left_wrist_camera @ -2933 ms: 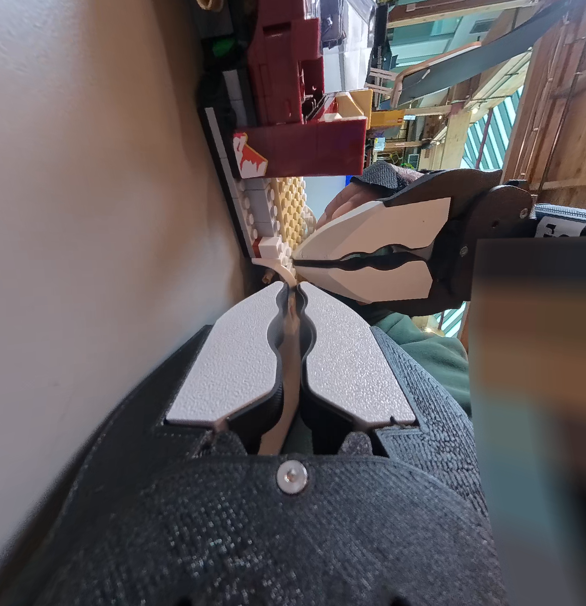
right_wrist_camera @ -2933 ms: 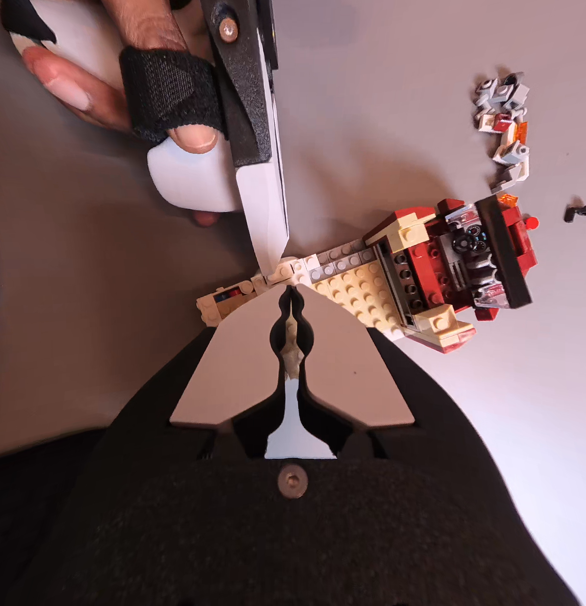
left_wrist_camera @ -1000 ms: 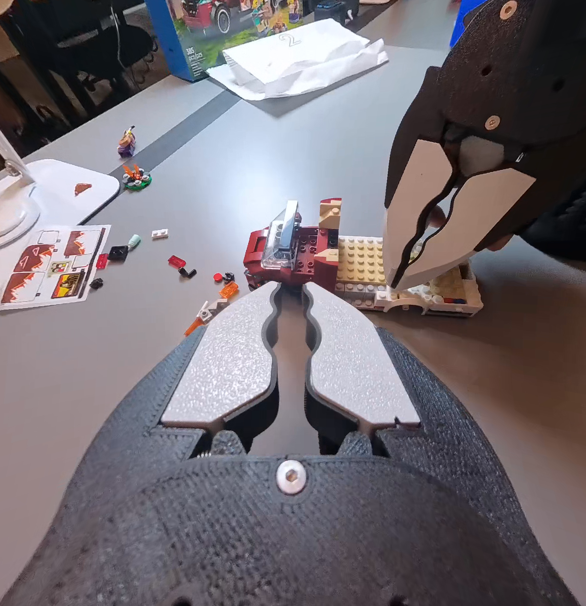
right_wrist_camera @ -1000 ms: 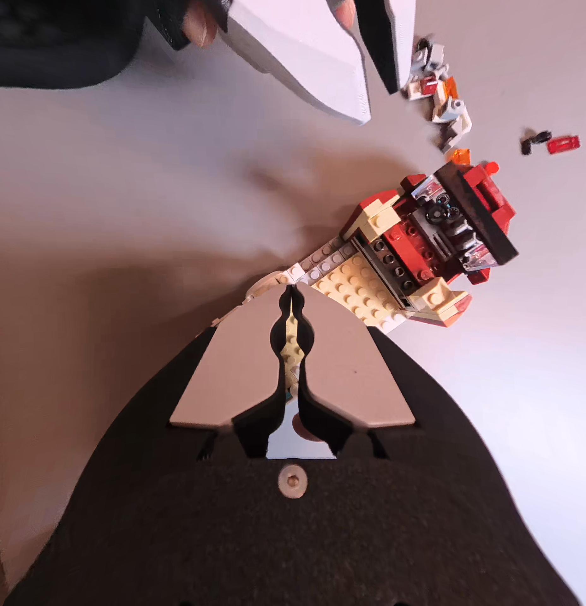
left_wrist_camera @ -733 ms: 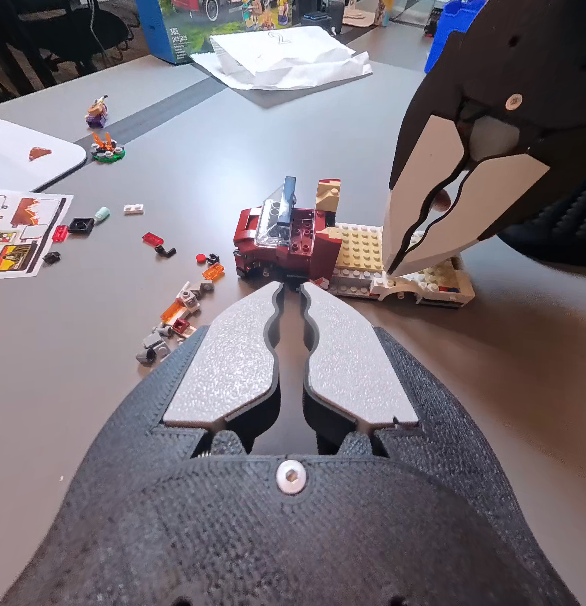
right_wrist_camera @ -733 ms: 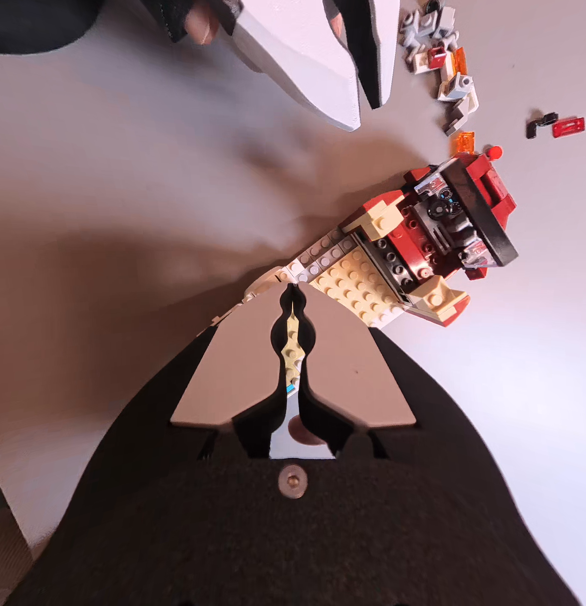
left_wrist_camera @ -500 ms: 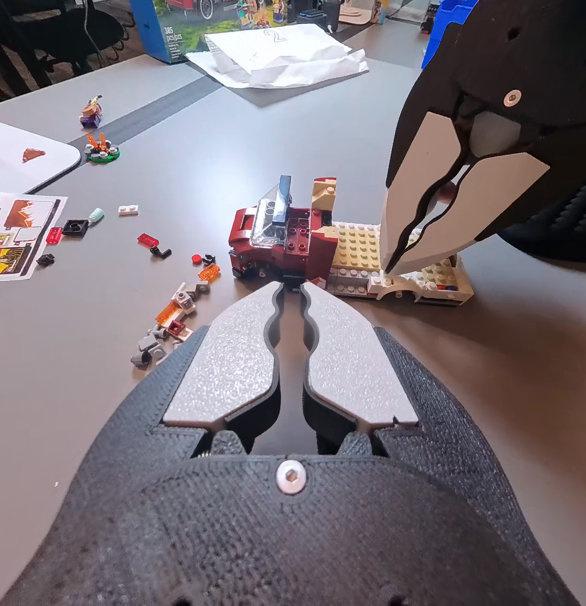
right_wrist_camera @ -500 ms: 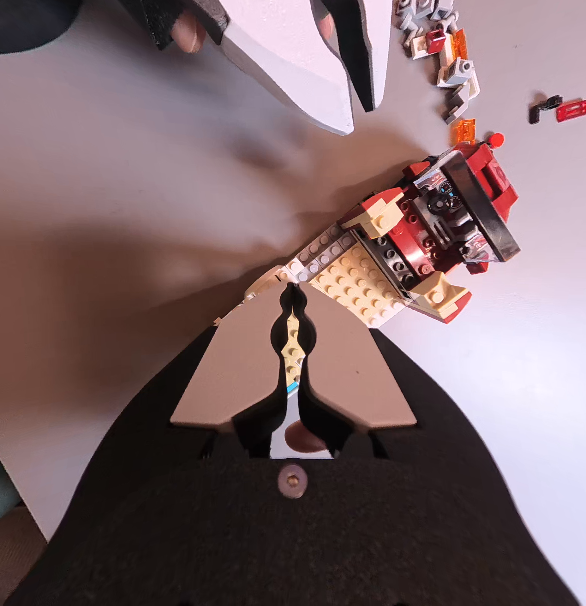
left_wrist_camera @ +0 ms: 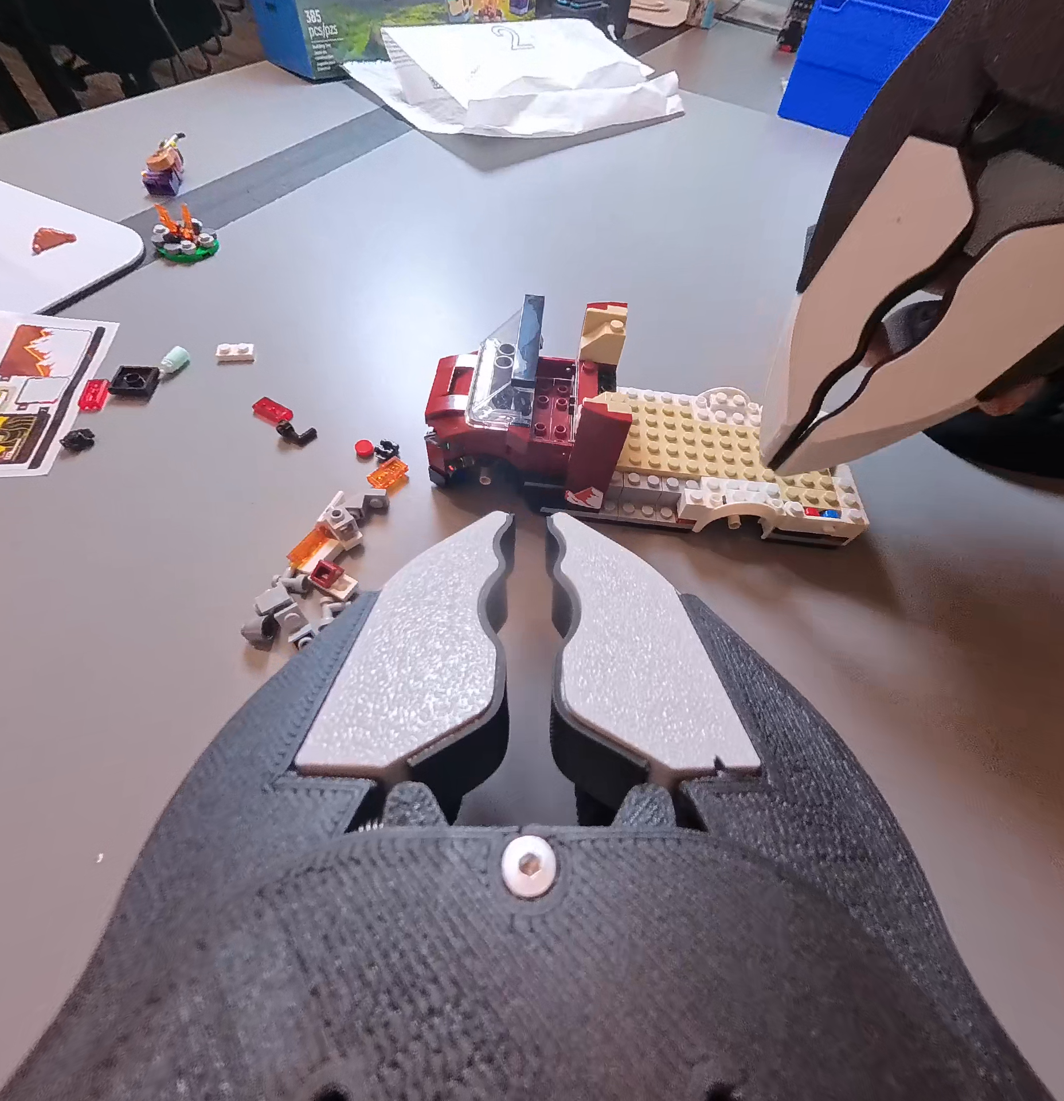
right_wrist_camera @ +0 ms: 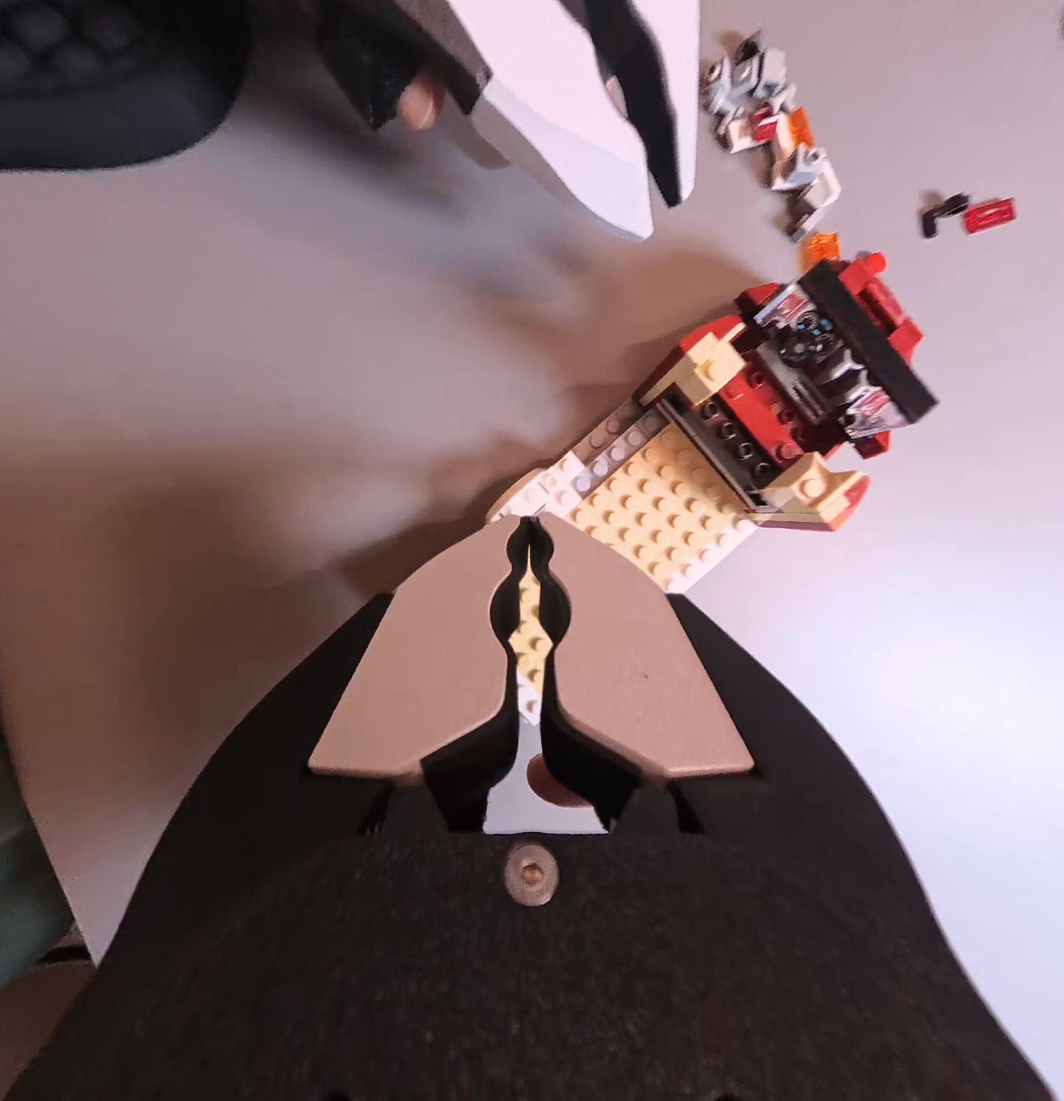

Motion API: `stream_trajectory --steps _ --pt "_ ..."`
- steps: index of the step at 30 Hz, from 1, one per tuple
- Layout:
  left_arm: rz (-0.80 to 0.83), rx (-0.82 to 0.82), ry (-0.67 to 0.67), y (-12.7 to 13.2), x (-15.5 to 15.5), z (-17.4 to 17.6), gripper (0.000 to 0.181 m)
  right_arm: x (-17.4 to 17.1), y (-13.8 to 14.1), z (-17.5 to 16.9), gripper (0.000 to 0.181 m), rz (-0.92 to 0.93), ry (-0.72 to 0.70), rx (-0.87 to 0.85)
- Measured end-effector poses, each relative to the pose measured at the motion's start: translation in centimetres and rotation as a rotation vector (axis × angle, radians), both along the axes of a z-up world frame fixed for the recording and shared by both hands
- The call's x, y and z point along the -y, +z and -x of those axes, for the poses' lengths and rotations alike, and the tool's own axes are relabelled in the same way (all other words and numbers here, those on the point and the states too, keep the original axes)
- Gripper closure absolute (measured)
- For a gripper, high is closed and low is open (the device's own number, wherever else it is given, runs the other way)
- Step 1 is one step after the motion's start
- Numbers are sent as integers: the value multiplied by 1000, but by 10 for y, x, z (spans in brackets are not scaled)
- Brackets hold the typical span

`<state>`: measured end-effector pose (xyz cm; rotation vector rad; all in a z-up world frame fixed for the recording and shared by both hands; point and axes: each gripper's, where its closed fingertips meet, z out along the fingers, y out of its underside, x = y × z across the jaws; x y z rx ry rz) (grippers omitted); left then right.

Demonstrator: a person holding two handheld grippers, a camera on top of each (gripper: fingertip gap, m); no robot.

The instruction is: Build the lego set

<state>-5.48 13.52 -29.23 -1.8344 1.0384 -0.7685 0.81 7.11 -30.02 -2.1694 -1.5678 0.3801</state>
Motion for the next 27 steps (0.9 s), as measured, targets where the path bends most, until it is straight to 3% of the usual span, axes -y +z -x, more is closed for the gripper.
stream_trajectory --steps 8,17,21,23,24,25,27 --pt "8 -3 -10 -2 2 -1 172 6 -14 -3 181 55 6 89" --pt "1 -13 -23 -3 4 -2 172 7 -14 -4 181 127 -26 57" --pt "-18 -22 -48 -2 9 -5 169 5 -13 -4 181 61 -28 11" --pt "-21 -28 -74 -3 14 -8 164 6 -2 -2 181 21 -63 -104" --pt "-20 -28 -83 -3 16 -9 160 5 7 -4 157 9 -101 -178" --pt "-16 -30 -94 -4 18 -11 156 2 11 -13 120 -10 -153 -202" --pt "0 -37 -120 -6 24 -15 148 6 5 -34 101 -21 -228 -199"
